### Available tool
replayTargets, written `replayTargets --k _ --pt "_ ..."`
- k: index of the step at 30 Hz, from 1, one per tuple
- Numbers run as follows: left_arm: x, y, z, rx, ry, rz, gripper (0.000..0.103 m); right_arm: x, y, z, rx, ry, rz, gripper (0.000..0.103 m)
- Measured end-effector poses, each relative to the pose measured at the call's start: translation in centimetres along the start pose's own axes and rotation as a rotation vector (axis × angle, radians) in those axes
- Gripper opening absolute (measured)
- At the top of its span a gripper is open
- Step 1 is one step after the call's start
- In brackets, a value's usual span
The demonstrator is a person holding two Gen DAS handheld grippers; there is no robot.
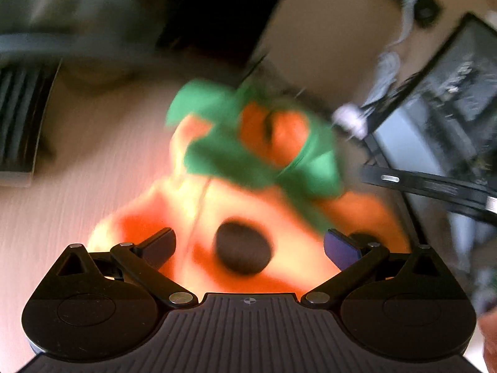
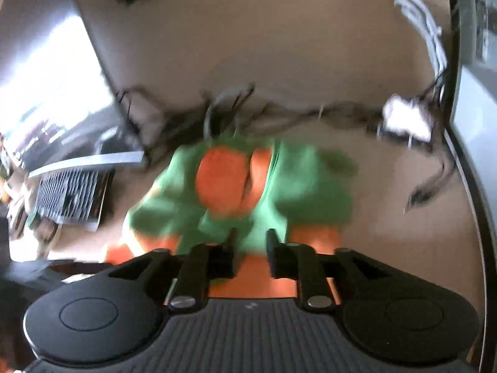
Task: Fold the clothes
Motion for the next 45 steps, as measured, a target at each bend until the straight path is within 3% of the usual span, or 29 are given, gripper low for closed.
replayTargets --k 3,8,10,11,18,21,25,28,29,30,35,37,38,39,45 --pt "0.8 -1.6 -1.5 -0.043 -0.032 0.01 0.103 -2.5 -0.2 -1.4 0.028 -0.018 0.009 0.023" --pt "0.2 -1.5 -1.0 -0.007 0.019 -0.007 0.103 -7.2 -0.1 -1.0 0.083 0.057 0.005 0.026" --pt "-0.1 -0.7 -0.3 0.026 0.047 -0.021 0.103 -7.8 0.3 -0.1 0.109 0.077 0.0 0.018" --pt "-0.2 -0.1 0.0 0.045 0.056 -0.027 0.103 -7.6 0.6 0.0 0.123 0.076 -0.003 0.004" --pt "0.8 2.1 -0.1 0.127 0.019 -0.036 0.103 1.7 4.4 -1.4 0.22 -0.064 -0.12 0.003" --pt "1.0 1.8 -1.1 0.131 -0.005 0.001 0.103 2.4 4.4 1.2 0.23 0.001 -0.125 0.003" --pt "1.1 0.0 -2.4 0.074 -0.031 0.058 0.103 1.1 3.0 4.8 0.221 0.098 -0.058 0.003" --pt "0.5 -0.9 -2.4 0.061 -0.016 0.069 0.103 2.0 1.6 3.0 0.146 0.024 -0.058 0.019" --pt "0.3 -1.1 -2.3 0.061 -0.008 0.071 0.103 2.0 1.2 2.0 0.122 -0.008 -0.053 0.036" --pt "0.0 -1.4 -2.2 0.061 0.001 0.072 0.103 1.6 0.7 1.0 0.099 -0.028 -0.052 0.047" --pt "-0.1 -1.2 -0.9 0.08 0.046 0.053 0.103 -3.8 -2.3 -1.7 -0.004 0.018 -0.037 0.047" --pt "0.2 -0.7 -0.5 0.092 0.055 0.035 0.103 -5.9 -3.0 -1.5 -0.046 0.071 -0.061 0.03" --pt "0.5 -0.3 -0.2 0.103 0.059 0.019 0.103 -6.7 -3.0 -1.2 -0.061 0.099 -0.089 0.011" --pt "0.7 0.2 0.0 0.116 0.063 0.003 0.103 -7.1 -2.7 -0.8 -0.07 0.126 -0.126 0.005" --pt "2.6 3.3 0.7 0.193 0.049 -0.053 0.103 -1.8 2.1 0.0 0.089 0.043 -0.221 0.002"
Point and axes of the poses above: each gripper's, at about its wrist camera, not at the fingertips, and x roughly against the way its jaws point, y to its left, z to its underside, the point moved 4 cm from there along -x, roughly the way its jaws point, and after that the axes turned 11 degrees about -x, right-handed, at the moved point
